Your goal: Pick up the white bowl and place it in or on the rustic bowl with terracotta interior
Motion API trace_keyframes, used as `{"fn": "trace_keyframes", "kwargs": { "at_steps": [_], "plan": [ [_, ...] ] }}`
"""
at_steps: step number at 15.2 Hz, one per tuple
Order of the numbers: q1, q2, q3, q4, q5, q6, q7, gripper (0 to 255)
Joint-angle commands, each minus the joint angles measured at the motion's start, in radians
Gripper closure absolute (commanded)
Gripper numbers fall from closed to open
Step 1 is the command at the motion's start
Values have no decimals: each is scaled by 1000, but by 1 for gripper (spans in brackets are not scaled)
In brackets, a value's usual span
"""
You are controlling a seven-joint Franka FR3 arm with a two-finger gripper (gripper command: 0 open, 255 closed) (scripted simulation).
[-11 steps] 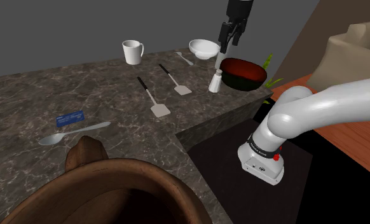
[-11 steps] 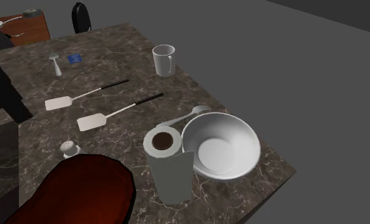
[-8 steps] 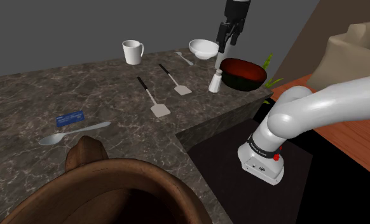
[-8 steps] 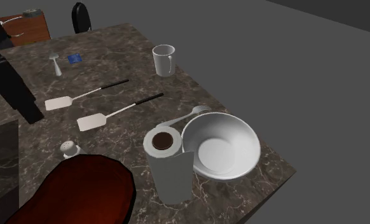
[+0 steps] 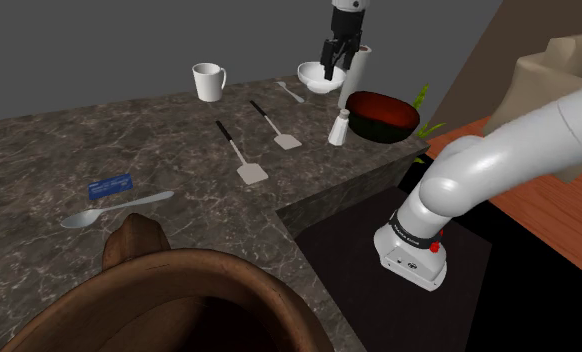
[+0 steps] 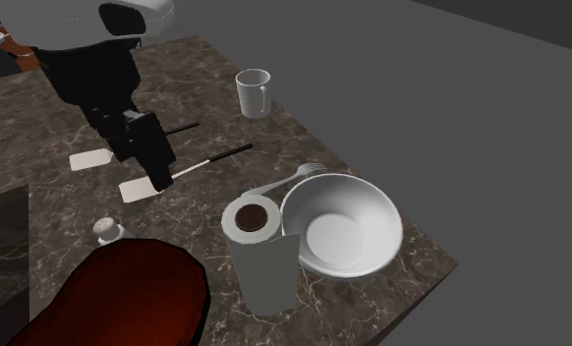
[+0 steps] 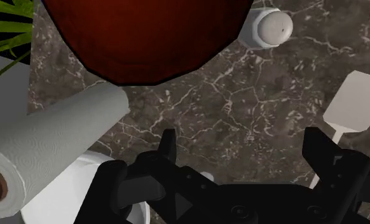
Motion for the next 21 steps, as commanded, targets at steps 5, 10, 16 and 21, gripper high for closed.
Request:
{"fn": "trace_keyframes", "kwargs": {
  "at_steps": [5,10,16,21],
  "plan": [
    [-19,203,-46,109,-14,111,-46,0],
    [-35,381,-79,236,-7,175,-89,0],
    [-58,570,-104,401,17,213,-135,0],
    [-62,586,-106,354,18,276,-136,0]
  ]
}}
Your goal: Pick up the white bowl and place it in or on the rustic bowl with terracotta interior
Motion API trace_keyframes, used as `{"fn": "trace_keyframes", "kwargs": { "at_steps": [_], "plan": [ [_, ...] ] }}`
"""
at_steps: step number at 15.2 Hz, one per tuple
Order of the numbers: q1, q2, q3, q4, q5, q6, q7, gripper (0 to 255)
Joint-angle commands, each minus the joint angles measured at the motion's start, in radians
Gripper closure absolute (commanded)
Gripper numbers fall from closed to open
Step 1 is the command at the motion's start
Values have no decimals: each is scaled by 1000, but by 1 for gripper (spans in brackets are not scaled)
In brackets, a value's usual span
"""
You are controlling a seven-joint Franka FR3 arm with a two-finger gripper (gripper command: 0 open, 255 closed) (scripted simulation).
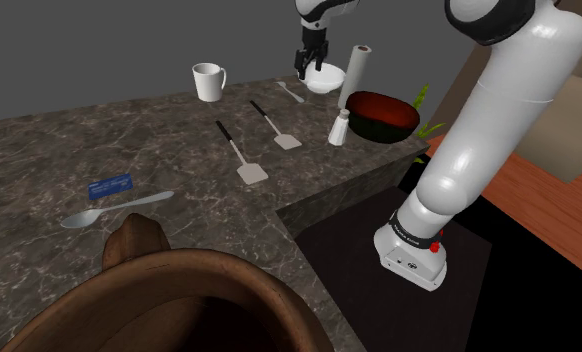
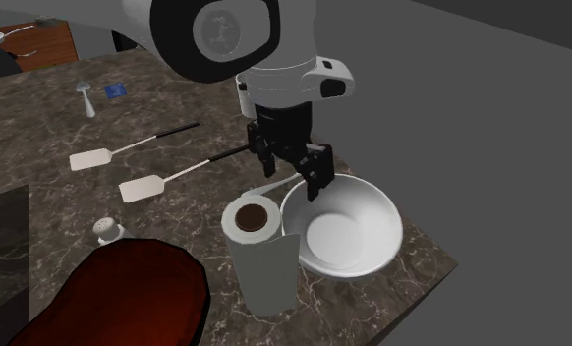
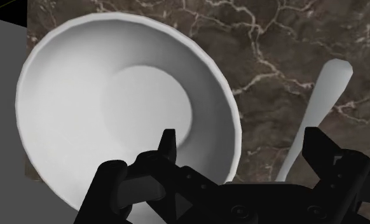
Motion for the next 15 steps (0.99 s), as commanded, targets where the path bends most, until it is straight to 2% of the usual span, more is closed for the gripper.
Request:
{"fn": "trace_keyframes", "kwargs": {
  "at_steps": [1,10,11,15],
  "plan": [
    [-1,9,-1,-13,1,23,0,0],
    [-3,16,-2,-26,2,43,-1,0],
    [-3,16,-2,-26,2,43,-1,255],
    [-3,16,-2,-26,2,43,-1,255]
  ]
}}
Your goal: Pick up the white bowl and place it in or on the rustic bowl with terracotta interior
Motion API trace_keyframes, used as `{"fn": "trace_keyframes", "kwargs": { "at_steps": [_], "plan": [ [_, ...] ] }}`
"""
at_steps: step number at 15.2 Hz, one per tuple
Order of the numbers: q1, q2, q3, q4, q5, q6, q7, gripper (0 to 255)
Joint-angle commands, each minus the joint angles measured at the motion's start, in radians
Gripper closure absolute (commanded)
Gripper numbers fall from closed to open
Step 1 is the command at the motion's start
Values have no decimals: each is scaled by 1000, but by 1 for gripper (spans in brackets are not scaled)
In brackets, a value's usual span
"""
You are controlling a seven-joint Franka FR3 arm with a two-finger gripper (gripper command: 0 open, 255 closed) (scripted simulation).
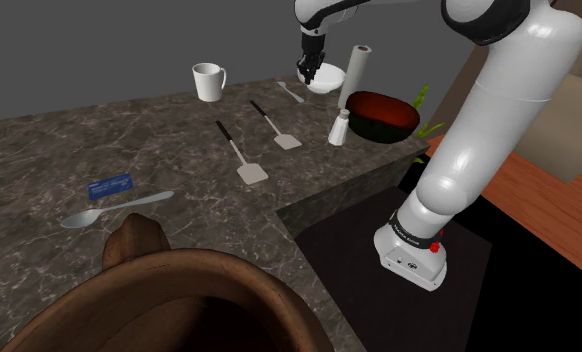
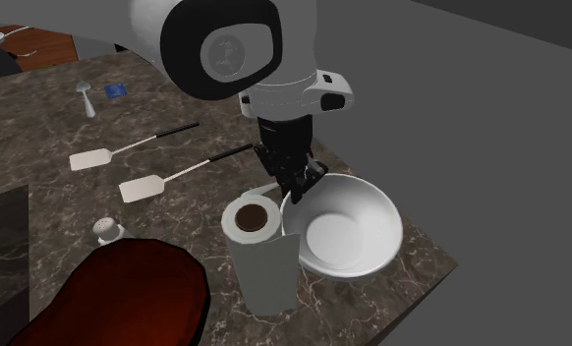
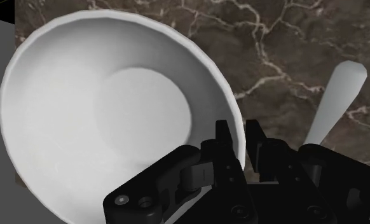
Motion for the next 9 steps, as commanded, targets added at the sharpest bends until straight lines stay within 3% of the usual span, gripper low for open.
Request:
{"fn": "trace_keyframes", "kwargs": {
  "at_steps": [1,9],
  "plan": [
    [0,0,0,0,0,0,0,255],
    [1,-14,0,36,-1,-50,-3,255]
  ]
}}
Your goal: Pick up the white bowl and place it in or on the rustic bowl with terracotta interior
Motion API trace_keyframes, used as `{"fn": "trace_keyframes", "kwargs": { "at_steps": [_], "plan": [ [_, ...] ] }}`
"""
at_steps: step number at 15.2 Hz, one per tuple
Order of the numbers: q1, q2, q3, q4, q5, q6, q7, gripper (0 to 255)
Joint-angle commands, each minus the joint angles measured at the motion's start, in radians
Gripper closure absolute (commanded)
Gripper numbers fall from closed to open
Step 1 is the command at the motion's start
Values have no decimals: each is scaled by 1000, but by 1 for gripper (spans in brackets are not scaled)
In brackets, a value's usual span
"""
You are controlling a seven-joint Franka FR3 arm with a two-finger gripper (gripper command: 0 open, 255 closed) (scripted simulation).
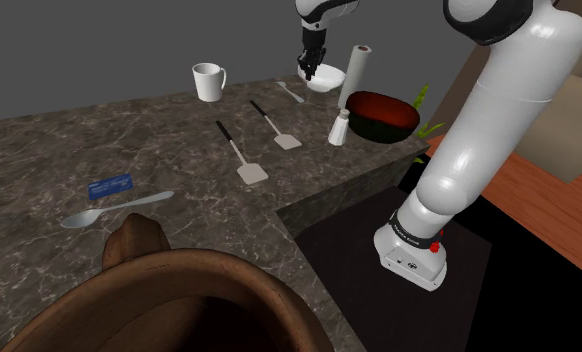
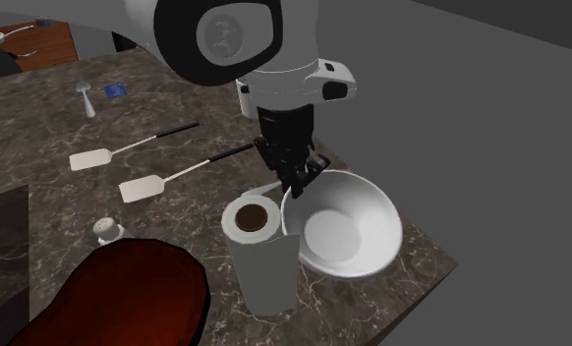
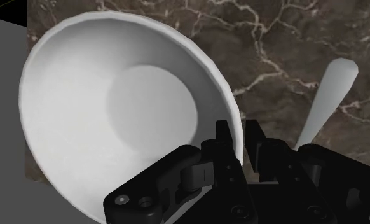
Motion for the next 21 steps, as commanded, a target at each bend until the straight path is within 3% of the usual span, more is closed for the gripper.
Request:
{"fn": "trace_keyframes", "kwargs": {
  "at_steps": [1,21],
  "plan": [
    [1,-8,1,18,-1,-26,-1,255],
    [3,-25,1,266,3,-289,-24,255]
  ]
}}
